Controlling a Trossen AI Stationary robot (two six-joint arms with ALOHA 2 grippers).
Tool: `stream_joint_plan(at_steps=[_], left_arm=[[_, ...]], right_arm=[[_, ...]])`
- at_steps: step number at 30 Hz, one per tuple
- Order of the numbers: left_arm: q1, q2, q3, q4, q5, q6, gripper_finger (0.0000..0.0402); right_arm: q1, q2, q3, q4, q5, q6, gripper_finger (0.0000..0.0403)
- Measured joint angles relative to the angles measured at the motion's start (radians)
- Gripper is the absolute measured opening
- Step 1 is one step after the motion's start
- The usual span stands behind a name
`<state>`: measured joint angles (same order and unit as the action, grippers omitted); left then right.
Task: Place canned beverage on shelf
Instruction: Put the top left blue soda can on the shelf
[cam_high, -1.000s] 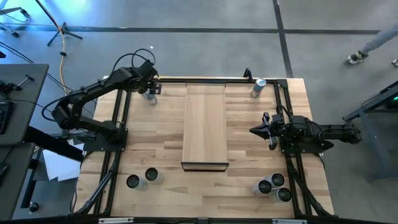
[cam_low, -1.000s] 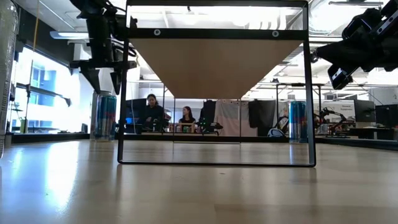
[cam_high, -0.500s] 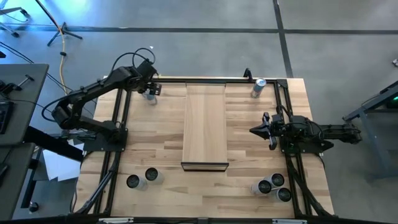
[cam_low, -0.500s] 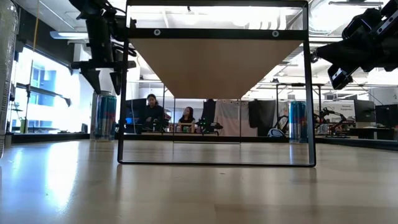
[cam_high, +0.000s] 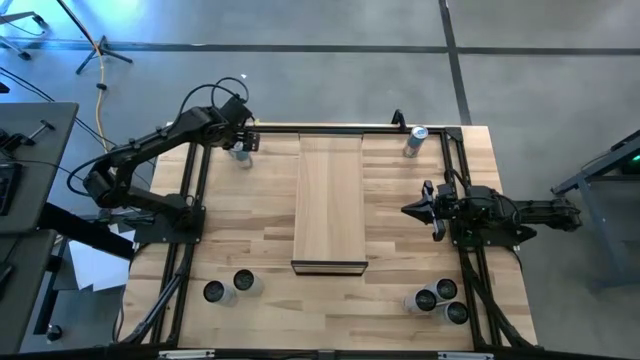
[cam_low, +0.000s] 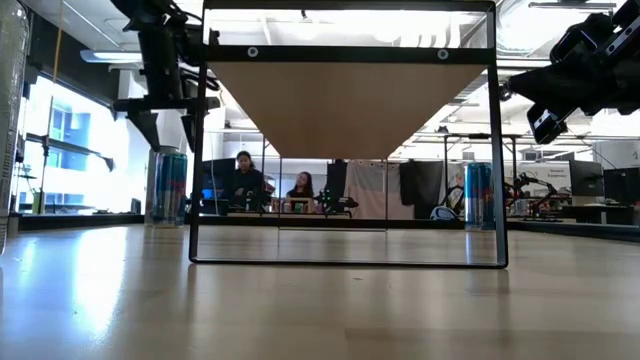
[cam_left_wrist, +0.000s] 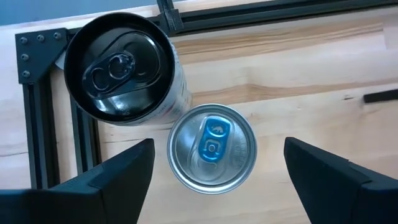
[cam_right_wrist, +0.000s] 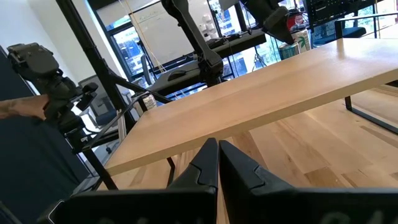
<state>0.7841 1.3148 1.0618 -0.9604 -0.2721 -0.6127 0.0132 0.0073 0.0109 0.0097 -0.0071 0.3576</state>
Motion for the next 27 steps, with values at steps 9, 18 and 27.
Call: stream_joint_plan(at_steps=[9,18,27], left_arm=[[0.0,0.053,0.0,0.004,0.008,0.007,0.0328],[0.0,0.114,0.0,0.01,0.002,0.015,0.033],[0.0,0.141,0.0,0.055,-0.007,0.005,0.033]], right_arm=[[0.0,0.0,0.0,0.0,0.0,0.0,0.0],[0.0,0.0,0.0,0.0,0.0,0.0,0.0],[0.0,0.0,0.0,0.0,0.0,0.0,0.0]])
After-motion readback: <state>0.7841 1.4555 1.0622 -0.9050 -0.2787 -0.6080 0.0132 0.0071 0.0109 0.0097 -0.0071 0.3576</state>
